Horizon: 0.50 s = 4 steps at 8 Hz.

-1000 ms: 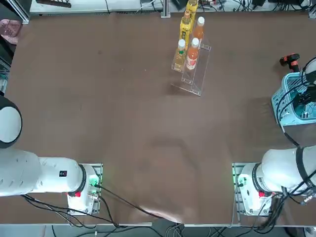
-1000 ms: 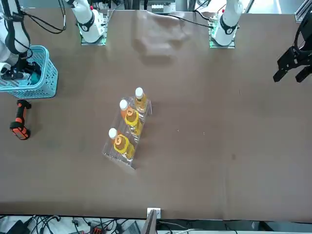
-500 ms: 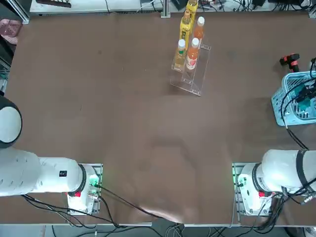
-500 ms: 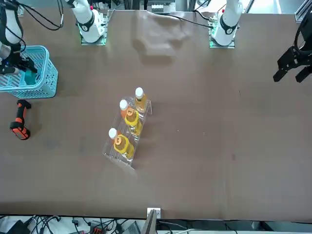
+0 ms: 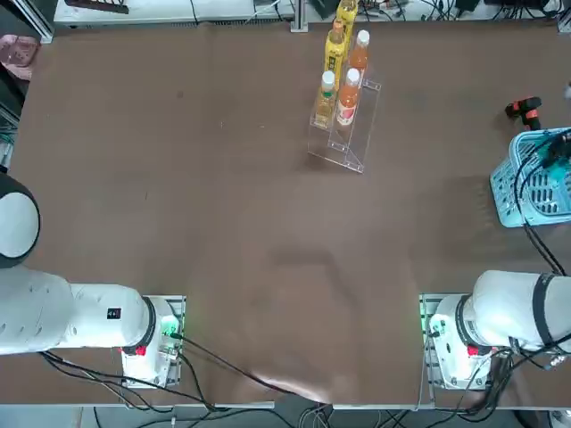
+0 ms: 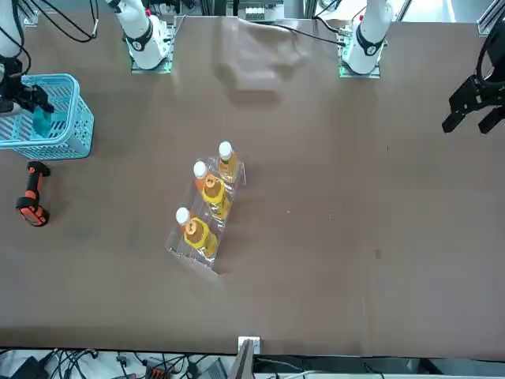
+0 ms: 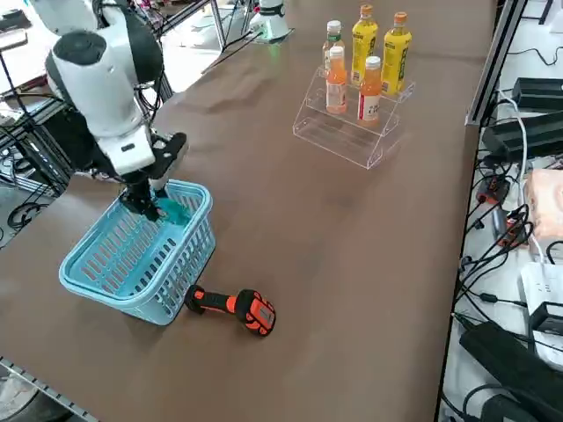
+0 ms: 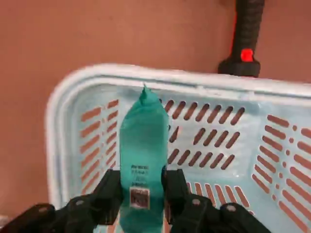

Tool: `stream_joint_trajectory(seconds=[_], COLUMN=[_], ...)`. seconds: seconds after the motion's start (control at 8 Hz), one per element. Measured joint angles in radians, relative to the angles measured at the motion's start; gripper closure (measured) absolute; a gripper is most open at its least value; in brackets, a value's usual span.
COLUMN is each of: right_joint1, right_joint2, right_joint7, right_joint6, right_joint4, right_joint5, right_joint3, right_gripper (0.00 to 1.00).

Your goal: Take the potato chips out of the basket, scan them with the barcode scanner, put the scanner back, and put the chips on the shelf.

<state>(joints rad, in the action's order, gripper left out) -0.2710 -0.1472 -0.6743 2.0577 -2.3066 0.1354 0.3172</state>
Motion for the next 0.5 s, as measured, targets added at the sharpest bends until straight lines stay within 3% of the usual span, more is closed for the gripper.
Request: stream_joint_trajectory(seconds=[0.25, 0.5], right_joint1=[0.002, 0.006], right_joint2=[-0.008, -0.008], right_joint7=[0.087, 0.217], right_joint6=[-0.143, -0.216], right_joint4=[0.118, 0.160], right_joint5=[0.001, 0.002], right_joint3=[-0.111, -0.217], right_gripper=[0.54, 0.54])
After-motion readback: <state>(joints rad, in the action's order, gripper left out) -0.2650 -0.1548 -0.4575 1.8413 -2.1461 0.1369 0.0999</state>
